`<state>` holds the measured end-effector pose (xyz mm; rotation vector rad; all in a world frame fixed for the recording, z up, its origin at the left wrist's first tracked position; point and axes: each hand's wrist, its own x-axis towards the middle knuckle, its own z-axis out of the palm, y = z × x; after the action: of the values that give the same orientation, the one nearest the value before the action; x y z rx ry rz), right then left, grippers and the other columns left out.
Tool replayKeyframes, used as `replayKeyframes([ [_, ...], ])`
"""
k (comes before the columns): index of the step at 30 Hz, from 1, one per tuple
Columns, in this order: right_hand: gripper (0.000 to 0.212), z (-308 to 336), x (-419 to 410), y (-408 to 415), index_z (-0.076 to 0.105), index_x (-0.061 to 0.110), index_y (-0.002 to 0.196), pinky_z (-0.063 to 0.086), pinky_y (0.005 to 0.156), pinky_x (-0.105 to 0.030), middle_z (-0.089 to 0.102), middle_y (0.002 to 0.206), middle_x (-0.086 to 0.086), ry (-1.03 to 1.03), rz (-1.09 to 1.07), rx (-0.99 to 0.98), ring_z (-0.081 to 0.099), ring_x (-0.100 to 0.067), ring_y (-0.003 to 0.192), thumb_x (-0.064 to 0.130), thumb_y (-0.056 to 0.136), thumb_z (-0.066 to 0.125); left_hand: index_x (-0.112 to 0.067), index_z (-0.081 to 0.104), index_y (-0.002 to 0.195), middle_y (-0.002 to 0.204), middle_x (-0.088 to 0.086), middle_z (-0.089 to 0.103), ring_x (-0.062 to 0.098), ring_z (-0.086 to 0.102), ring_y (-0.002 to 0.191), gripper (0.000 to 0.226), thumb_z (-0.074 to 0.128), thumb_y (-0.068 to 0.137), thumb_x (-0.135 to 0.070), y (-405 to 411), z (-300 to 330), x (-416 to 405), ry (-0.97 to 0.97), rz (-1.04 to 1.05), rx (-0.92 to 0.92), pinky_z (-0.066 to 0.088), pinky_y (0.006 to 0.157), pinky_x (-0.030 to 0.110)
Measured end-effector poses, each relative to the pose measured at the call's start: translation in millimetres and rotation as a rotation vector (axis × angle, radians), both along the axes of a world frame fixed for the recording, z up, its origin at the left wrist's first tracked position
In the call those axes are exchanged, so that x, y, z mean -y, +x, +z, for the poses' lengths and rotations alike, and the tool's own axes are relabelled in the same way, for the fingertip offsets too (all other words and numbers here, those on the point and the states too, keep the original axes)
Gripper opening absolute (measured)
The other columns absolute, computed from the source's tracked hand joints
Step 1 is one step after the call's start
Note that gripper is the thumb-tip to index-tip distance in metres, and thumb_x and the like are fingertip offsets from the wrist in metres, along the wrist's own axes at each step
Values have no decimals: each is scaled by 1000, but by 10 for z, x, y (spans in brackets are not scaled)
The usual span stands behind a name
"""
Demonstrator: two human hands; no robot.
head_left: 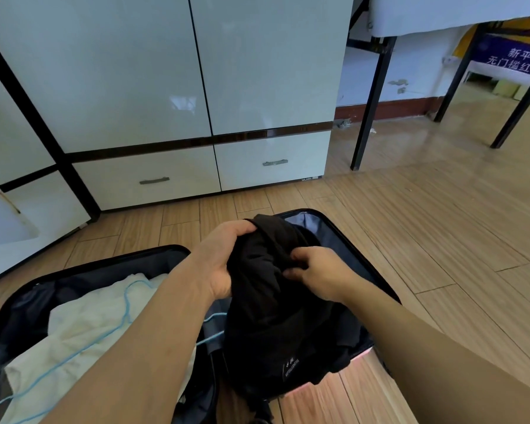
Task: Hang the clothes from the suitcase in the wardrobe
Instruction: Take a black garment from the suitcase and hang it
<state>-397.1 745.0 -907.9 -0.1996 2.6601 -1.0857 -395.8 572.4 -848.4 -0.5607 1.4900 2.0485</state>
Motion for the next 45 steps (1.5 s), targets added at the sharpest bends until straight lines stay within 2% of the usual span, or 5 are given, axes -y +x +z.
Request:
replayKeyframes([
  [7, 18, 417, -152, -170, 54, 11, 112, 47, 62, -30, 61, 104, -8, -833, -734, 316, 58, -20, 87, 16, 100, 43, -23, 49, 128, 123, -1, 51, 16, 54, 110, 63, 77, 75, -44, -75, -207, 52, -1054, 43, -615, 49, 93, 35],
  [14, 25, 936, 69, -104, 59, 1, 117, 54, 71, -34, 66, 108, -14, -1085, -632, 343, 63, -25, 93, 13, 98, 49, -22, 53, 129, 123, -2, 57, 19, 56, 110, 59, 75, 76, -34, -41, -369, -251, -1082, -382, -711, 46, 85, 27],
  [27, 11, 547, -230, -82, 57, 21, 86, 43, 60, -21, 61, 80, 6, -538, -736, -265, 56, -9, 72, 23, 84, 68, -2, 42, 136, 133, 18, 55, 37, 50, 125, 37, 31, 104, -18, -156, -86, -85, 333, 284, 9, 33, 104, 61],
  [35, 67, 462, -152, -103, 48, 34, 129, 43, 91, -11, 59, 120, 18, -208, 212, 0, 55, 4, 109, 23, 72, 82, -5, 60, 122, 112, 20, 67, 35, 64, 101, 39, 39, 100, -29, -122, 46, -156, 373, 156, -141, 53, 86, 49],
  [45, 16, 138, -126, -62, 70, 16, 97, 55, 83, -32, 73, 94, -1, -445, -203, 184, 69, -18, 90, 17, 82, 71, -5, 45, 138, 128, 17, 60, 28, 62, 112, 77, 76, 71, -25, -110, -31, -101, 237, 122, -365, 54, 92, 40],
])
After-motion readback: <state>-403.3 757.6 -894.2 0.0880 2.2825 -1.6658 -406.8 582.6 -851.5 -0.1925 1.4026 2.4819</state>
